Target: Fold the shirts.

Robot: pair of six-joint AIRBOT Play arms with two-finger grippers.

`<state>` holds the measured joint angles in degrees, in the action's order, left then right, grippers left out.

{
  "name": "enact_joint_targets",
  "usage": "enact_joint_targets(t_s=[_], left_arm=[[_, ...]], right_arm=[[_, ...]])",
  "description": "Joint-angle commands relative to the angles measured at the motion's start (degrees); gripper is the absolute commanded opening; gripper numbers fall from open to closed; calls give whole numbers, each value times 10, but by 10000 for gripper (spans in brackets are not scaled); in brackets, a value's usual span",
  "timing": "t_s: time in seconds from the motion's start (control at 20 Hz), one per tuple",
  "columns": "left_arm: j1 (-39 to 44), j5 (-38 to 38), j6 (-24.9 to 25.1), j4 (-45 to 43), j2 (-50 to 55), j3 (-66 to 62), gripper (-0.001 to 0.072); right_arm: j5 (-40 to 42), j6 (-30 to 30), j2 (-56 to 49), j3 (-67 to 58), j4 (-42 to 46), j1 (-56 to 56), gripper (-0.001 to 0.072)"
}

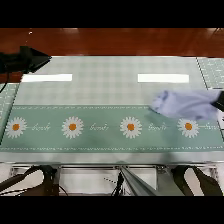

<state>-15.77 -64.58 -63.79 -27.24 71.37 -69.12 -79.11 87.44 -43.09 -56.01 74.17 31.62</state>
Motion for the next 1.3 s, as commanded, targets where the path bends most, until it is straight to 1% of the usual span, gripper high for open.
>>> enact_joint_targets(t_s=[0.0,0.05,0.15,0.25,0.3,0.4,0.5,0.65,0.7,0.75,0.85,0.9,0.95,1.0,1.05,1.1,1.15,1.2,1.25], left_arm=[[15,26,8,-3,24,0,268],[16,26,18,-3,31,0,268],[19,26,18,-3,44,0,268],[20,26,22,-3,52,0,268],[20,26,33,-2,54,0,268],[20,27,48,-2,54,0,268],[20,30,51,-2,54,0,268],[20,53,63,-2,54,0,268],[20,63,64,-2,54,0,268],[20,71,63,-2,54,0,268],[19,76,64,-2,54,-1,268],[19,76,64,-2,54,-1,268],[19,74,64,-2,54,-1,269],[19,63,63,-2,54,-4,272],[19,46,63,-2,54,-13,274],[19,27,63,-2,53,-28,353],[19,11,64,-2,51,-46,478],[19,-7,65,-2,49,-70,484],[21,-22,80,-2,45,-96,491]], right_arm=[[-159,0,19,-24,166,150,29],[-177,14,19,-24,196,179,29],[-207,42,20,-24,271,232,29],[-229,50,20,-24,336,280,29],[-235,55,22,-24,353,303,30],[-237,56,34,-24,367,342,30],[-239,56,52,-24,382,376,31],[-242,58,74,-13,370,410,31],[-246,58,80,-4,367,416,44],[-250,57,83,4,367,419,133],[-249,32,83,10,369,419,445],[-238,29,83,10,372,419,523],[-220,28,83,10,371,419,537],[-185,27,81,6,350,417,536],[-155,19,75,-7,308,417,534],[-117,-3,63,-31,250,417,534],[-73,-27,47,-63,179,417,534],[-33,-48,31,-95,102,417,534],[-9,-62,14,-124,18,417,533]])
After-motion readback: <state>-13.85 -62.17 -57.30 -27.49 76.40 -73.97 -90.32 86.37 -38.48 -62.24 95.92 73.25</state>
